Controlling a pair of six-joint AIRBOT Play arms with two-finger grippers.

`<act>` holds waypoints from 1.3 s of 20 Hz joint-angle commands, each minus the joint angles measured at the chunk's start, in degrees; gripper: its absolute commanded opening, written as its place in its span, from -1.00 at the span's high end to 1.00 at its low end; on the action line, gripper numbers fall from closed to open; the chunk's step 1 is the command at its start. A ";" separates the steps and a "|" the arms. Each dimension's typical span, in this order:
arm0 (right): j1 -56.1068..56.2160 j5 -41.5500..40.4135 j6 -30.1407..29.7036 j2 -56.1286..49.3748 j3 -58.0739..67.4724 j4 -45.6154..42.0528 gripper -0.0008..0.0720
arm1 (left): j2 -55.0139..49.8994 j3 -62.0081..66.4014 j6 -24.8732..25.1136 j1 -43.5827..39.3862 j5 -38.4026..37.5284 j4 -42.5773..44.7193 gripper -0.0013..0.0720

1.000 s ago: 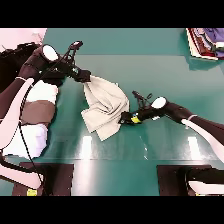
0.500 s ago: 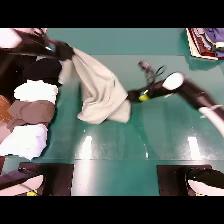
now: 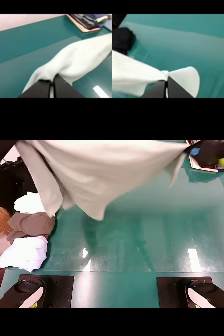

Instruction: Fold the shirts.

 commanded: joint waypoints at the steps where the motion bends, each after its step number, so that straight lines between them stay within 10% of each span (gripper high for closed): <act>1: -2.38 4.57 0.04 1.97 4.87 -0.70 0.94 | 0.98 -1.68 0.24 -0.02 -6.71 -4.46 0.89; 8: 0.79 17.27 0.04 -10.08 4.09 -0.74 0.94 | -0.79 -32.65 0.33 -2.03 -9.86 -4.22 0.89; 14: 4.70 11.34 0.07 -14.25 -8.22 -0.63 0.94 | -0.76 -59.04 1.29 -11.85 -5.95 -7.52 0.88; 17: 4.24 10.34 0.07 -14.25 -11.96 -0.50 0.94 | -0.76 -60.87 1.33 -12.72 -4.28 -13.70 -0.31; 26: 4.28 9.20 0.02 -12.28 -12.50 -0.63 0.94 | -2.32 -42.93 0.26 7.41 2.29 0.46 -0.31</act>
